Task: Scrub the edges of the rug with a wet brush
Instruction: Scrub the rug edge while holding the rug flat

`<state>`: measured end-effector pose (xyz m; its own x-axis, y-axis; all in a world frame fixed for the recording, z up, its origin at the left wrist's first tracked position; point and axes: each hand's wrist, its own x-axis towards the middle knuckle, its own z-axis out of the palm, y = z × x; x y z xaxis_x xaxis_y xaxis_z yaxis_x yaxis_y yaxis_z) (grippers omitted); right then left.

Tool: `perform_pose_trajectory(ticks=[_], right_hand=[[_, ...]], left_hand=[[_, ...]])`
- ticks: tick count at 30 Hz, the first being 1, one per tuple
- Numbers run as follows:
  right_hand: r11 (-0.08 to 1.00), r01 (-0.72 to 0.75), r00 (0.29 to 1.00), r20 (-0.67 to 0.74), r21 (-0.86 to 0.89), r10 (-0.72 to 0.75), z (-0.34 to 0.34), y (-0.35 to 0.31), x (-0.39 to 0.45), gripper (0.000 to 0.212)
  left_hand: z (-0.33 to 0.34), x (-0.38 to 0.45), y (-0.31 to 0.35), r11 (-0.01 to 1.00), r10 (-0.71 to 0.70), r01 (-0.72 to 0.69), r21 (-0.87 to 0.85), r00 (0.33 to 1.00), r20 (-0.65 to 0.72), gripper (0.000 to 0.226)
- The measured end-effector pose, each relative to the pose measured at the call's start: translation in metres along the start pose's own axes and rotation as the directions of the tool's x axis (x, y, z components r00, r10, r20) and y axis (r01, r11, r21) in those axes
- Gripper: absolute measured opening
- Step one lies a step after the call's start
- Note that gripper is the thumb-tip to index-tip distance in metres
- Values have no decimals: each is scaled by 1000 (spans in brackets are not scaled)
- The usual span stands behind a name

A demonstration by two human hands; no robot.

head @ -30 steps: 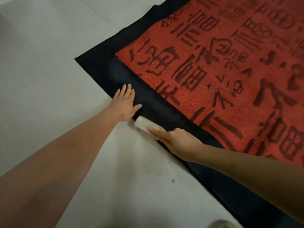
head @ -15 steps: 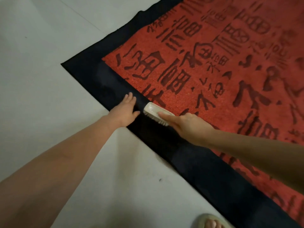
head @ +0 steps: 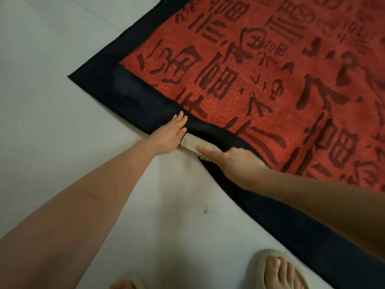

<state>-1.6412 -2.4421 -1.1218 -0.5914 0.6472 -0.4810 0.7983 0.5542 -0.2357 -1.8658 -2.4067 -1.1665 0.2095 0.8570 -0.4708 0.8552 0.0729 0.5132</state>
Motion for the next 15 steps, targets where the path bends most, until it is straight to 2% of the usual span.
perform_pose_trajectory(ticks=[1,2,3,4,5,6,8,10,11,14,15], right_hand=[[997,52,996,65,65,-56,12,-15,-11,70],[979,177,971,144,100,-190,25,-33,-27,68],[946,311,911,253,94,-325,30,-50,-42,69],[917,387,872,286,92,-397,28,-54,-49,72],[918,389,896,200,74,-396,21,-49,-45,73],[947,318,945,65,36,-320,15,-36,-33,74],[995,71,986,-153,66,-60,3,-1,-8,72],[991,-95,982,-152,95,108,5,21,-1,71],[991,-84,987,-127,104,97,14,24,-4,73],[983,181,982,41,23,-182,18,19,-17,67],[978,203,979,45,-44,-201,13,26,-11,63]], left_hand=[[-2,1,0,1000,-14,15,-4,1000,10,53],[-2,0,0,1000,-21,21,-1,1000,21,53],[-3,-1,-1,1000,-18,18,3,1000,25,54],[-3,-3,-3,1000,-9,9,3,1000,26,54],[-2,-4,-4,1000,0,0,6,1000,20,55],[0,-5,-7,1000,19,-19,14,1000,13,56],[4,-8,-13,999,47,-48,13,999,10,62],[4,-10,-17,998,51,-52,22,998,31,64],[3,-11,-17,998,47,-48,28,998,42,63],[-5,-10,-16,999,43,-45,28,997,59,60],[-6,-10,-16,999,40,-42,30,998,56,59]])
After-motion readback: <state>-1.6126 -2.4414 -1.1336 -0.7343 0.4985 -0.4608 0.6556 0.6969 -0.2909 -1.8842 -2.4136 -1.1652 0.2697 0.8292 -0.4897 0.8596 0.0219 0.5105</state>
